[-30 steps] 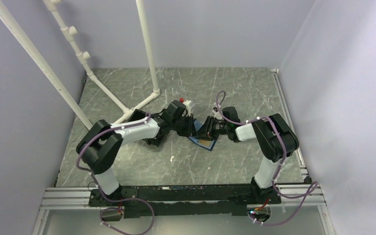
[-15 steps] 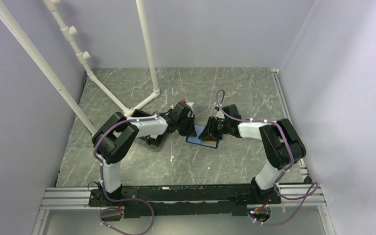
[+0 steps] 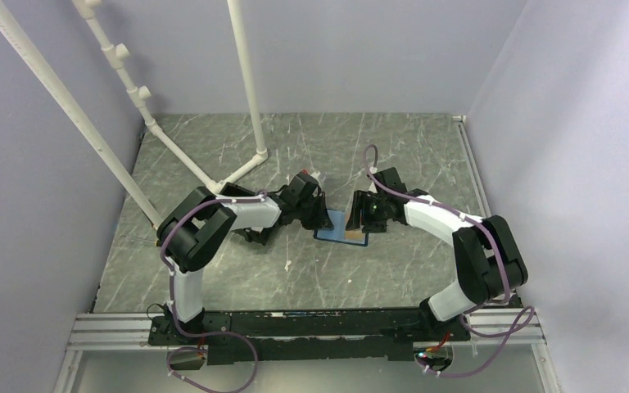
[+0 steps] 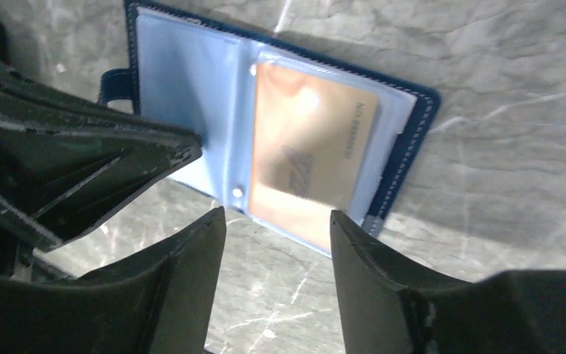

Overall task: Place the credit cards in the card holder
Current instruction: Open the card holder at the center of the board.

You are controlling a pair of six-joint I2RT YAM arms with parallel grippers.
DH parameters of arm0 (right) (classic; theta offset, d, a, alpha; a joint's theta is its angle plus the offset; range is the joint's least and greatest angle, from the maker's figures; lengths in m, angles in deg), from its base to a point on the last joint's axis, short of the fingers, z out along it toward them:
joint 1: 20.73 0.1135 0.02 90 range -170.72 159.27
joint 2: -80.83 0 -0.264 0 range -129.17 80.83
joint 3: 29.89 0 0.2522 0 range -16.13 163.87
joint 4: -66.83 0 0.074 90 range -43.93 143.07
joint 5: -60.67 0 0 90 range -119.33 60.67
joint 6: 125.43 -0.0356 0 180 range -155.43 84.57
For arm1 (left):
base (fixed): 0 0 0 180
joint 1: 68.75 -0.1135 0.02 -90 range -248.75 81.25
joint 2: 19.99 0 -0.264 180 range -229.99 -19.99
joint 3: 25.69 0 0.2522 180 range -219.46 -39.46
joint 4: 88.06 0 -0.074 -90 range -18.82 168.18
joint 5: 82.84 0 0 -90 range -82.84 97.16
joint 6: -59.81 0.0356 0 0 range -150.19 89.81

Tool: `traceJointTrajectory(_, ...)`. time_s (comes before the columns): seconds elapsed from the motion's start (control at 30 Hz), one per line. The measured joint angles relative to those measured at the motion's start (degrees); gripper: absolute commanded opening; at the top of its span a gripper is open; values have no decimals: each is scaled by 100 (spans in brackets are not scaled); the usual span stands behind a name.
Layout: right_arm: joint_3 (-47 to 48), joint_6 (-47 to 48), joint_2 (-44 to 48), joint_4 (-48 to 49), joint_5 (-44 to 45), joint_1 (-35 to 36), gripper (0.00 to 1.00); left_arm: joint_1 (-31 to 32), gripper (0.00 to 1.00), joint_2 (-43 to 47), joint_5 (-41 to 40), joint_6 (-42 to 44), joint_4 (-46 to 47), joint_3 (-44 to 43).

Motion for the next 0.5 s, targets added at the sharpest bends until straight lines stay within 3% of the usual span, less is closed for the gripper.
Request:
traceJointTrajectory(0.17,269,170,17,-463,850,337,60,2,0,0,184,-229,133,92)
traceJointTrajectory(0.3,358,221,17,-542,964,542,42,2,0,0,203,-216,107,92)
traceJointTrajectory(0.5,367,190,17,-448,894,586,41,-7,0,22,315,52,-278,-70)
